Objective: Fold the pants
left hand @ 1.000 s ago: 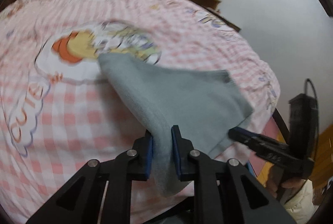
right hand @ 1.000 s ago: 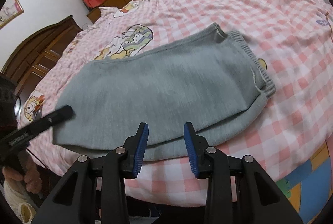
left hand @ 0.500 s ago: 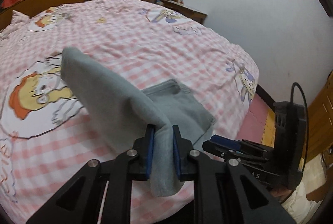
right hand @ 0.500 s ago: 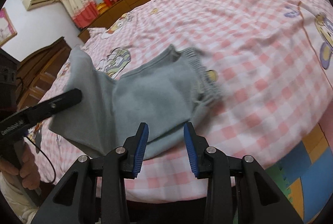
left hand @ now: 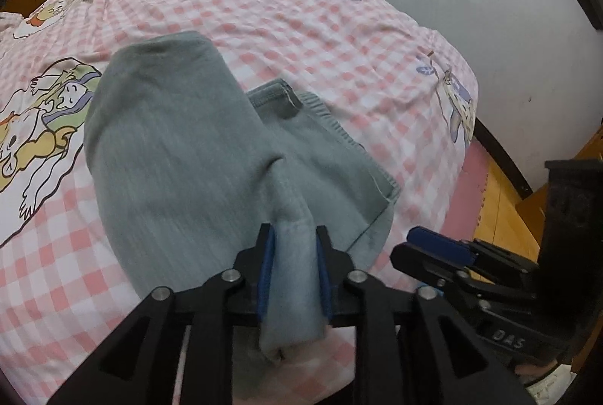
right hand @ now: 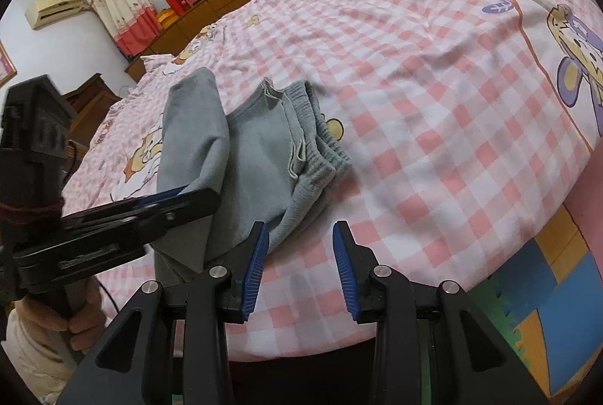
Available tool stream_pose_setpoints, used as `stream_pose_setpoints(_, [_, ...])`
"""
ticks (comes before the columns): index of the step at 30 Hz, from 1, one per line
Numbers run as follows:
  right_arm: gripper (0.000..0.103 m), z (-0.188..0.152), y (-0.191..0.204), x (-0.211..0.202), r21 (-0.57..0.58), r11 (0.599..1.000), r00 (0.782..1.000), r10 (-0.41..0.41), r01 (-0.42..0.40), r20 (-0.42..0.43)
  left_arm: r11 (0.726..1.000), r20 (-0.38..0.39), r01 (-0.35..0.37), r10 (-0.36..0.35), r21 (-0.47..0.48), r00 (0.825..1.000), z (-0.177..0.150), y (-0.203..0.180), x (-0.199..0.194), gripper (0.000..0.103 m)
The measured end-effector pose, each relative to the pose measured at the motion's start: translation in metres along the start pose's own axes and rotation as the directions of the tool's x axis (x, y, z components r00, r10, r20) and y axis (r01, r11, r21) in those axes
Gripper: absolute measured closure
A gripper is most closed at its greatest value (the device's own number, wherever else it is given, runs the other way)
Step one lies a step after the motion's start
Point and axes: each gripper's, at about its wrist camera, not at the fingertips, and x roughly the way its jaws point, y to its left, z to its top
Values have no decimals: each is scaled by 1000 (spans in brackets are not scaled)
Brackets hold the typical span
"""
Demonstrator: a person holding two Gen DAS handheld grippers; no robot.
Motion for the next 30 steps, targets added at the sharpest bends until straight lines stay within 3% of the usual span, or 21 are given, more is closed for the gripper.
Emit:
stream_pose_setpoints(3, [67, 2, 4, 3, -6, 1000, 1000, -3, 3, -7, 1000, 11, 16, -16, -12, 1000, -1, 3, -13, 59])
stream_pose_setpoints(9, [66, 12, 20, 9, -42, 999, 1000, 9, -9, -17, 999, 82, -18, 21, -40, 996, -9, 20, -47, 46])
stream_pose_setpoints(13, [59, 20, 32, 17, -62, 997, 999, 35, -36, -28, 987, 74, -129, 136, -91, 988, -24, 47, -52, 45])
stream_pose_setpoints(18, [59, 30, 51, 33, -114, 993, 998, 23, -30, -59, 962, 41, -215, 225, -171, 973, -46, 83, -55, 45])
stream_pose_setpoints(23, [58, 43, 68, 25, -175, 985, 1000, -8, 7, -5, 947, 22, -232, 242, -223, 970, -60, 108, -58, 42])
stream_pose_setpoints(30, [58, 54, 75, 62, -239, 971, 996, -33, 13, -80, 941, 15, -224, 235, -254, 972, -66, 123, -56, 40])
